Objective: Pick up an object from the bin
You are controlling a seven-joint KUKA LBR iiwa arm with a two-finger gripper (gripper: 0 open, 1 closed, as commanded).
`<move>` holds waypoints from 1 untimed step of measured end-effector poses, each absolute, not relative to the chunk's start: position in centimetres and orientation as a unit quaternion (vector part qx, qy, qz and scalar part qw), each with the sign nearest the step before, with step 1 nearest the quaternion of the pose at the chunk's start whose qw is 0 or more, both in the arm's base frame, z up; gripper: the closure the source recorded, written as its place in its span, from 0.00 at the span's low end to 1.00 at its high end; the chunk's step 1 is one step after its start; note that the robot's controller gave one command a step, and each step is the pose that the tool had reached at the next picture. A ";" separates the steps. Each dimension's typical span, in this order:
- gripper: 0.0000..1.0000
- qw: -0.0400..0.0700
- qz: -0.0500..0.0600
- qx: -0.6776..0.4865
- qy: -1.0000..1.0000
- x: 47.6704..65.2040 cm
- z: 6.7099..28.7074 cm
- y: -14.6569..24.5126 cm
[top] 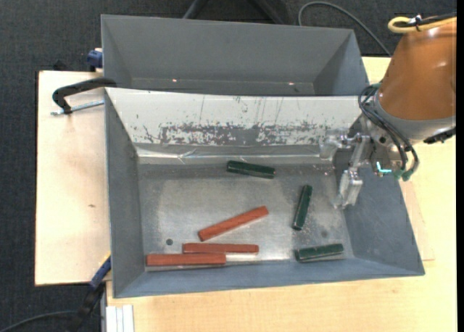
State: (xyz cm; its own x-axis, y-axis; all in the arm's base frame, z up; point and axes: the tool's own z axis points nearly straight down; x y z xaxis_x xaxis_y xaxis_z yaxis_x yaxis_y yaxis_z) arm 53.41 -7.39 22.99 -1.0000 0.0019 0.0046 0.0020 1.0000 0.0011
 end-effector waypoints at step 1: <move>0.00 0.002 -0.001 0.013 -1.000 58.2 6.6 -3.8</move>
Offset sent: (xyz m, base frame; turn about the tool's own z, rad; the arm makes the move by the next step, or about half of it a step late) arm 0.0485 0.0340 -0.1599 -0.0260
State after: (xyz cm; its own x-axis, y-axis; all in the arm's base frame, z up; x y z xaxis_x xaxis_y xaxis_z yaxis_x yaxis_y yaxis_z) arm 58.23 -3.80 6.62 -0.9997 -0.0256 0.0044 -0.0256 0.9997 0.0023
